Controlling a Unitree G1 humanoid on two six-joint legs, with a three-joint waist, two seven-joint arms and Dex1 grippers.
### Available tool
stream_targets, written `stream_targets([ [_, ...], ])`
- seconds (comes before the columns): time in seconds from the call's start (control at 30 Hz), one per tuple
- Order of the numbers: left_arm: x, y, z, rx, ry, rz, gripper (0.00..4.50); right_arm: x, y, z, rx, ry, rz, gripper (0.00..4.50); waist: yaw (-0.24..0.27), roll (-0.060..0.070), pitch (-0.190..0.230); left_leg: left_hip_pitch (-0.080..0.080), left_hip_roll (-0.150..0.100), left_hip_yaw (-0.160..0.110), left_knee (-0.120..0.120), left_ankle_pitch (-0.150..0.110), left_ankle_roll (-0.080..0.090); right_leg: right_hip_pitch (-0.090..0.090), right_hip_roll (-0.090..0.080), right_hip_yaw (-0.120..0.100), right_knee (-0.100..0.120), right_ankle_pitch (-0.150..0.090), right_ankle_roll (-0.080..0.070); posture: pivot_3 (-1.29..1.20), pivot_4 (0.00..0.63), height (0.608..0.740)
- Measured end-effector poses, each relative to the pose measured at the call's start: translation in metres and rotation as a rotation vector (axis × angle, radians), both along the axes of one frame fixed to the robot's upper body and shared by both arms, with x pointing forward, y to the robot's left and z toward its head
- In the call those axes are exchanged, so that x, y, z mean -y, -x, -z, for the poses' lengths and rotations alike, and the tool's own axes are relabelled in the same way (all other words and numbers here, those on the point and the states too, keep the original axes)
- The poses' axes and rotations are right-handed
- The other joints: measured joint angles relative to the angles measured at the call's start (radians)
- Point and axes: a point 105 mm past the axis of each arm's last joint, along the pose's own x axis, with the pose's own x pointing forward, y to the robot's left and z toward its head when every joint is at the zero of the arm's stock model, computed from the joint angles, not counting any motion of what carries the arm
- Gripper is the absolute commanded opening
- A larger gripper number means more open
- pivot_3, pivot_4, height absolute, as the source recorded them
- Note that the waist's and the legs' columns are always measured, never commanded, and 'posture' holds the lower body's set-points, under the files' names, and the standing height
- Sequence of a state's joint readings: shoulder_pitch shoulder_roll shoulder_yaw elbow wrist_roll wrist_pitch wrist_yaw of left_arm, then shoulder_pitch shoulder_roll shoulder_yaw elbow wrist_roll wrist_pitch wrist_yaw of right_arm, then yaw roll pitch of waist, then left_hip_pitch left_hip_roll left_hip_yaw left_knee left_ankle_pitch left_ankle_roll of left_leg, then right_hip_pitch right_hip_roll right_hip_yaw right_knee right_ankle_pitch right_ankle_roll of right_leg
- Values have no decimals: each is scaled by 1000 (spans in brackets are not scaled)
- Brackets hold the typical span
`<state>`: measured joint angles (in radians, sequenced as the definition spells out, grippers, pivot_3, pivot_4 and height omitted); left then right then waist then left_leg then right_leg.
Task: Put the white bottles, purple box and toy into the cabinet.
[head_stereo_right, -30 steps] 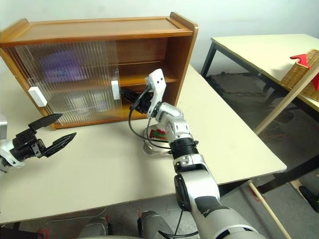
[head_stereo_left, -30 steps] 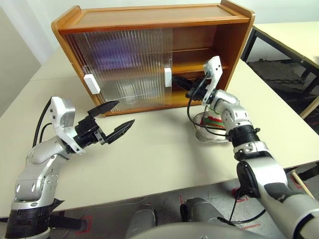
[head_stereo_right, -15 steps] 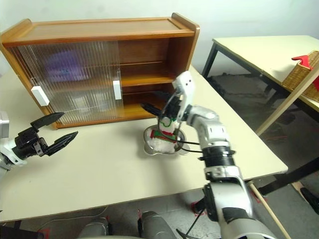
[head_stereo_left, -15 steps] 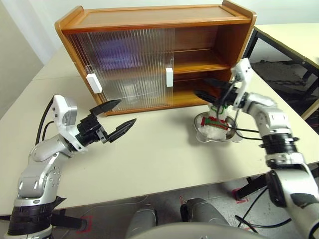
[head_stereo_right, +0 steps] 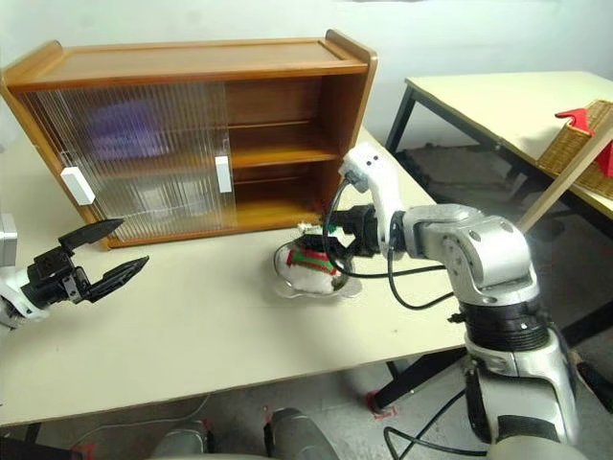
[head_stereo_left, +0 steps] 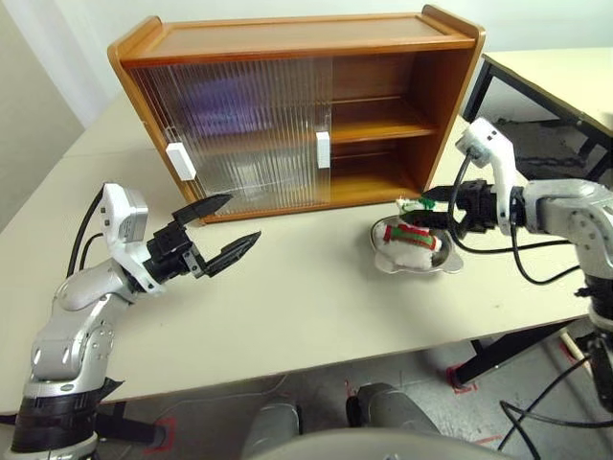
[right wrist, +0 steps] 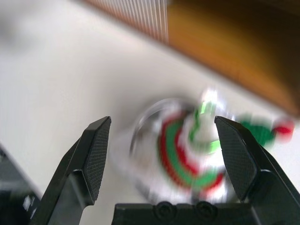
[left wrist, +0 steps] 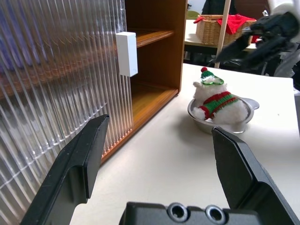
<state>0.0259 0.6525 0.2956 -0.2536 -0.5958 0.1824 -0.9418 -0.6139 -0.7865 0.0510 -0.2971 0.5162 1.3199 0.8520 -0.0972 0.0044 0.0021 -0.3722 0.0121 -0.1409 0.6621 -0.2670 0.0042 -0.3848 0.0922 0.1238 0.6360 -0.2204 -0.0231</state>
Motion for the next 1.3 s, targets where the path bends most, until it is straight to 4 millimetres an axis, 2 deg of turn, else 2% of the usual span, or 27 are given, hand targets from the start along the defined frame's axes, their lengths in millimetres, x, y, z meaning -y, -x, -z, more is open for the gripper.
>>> stream_targets([
  [0.13, 0, 0, 0, 0, -1, 2, 4500, 7, 10, 6, -50, 122, 4, 4441, 0, 0, 0, -2, 0, -2, 0, -1, -1, -2, 0, 0, 0, -1, 1, -130, 0, 740],
  [0.27, 0, -1, -1, 0, -1, 3, 4500, 16, -1, 3, -18, 179, 84, 4441, -1, 1, -1, -8, 5, -3, -1, -1, -1, -8, -1, 0, 0, -2, 1, -129, 0, 740],
  [0.4, 0, -1, -1, 0, -1, 2, 4500, 15, -6, 6, -33, 176, 123, 4441, 2, 2, -1, -9, 6, -3, -2, -1, -1, -10, 0, 0, 0, -3, 2, -118, 0, 740],
  [0.63, 0, 0, 0, -4, -1, 0, 4500, 4, 5, 30, -169, 138, 135, 4441, 9, 2, -1, -9, 5, -2, -2, -1, -1, -9, 1, 0, 0, -5, 5, -114, 0, 740],
  [0.87, 0, 0, 0, -2, -2, 0, 4500, 8, 0, 31, -172, 126, 181, 4441, 11, 2, -1, -9, 5, -3, -1, -1, -1, -8, 0, 1, 0, -4, 6, -114, 0, 740],
  [1.3, 0, -1, -1, 2, -4, -4, 4500, 0, -6, 38, -167, 111, 208, 4441, 10, 2, -2, -8, 6, -3, -1, -1, -1, -8, 1, 1, 1, -4, 6, -113, 0, 740],
])
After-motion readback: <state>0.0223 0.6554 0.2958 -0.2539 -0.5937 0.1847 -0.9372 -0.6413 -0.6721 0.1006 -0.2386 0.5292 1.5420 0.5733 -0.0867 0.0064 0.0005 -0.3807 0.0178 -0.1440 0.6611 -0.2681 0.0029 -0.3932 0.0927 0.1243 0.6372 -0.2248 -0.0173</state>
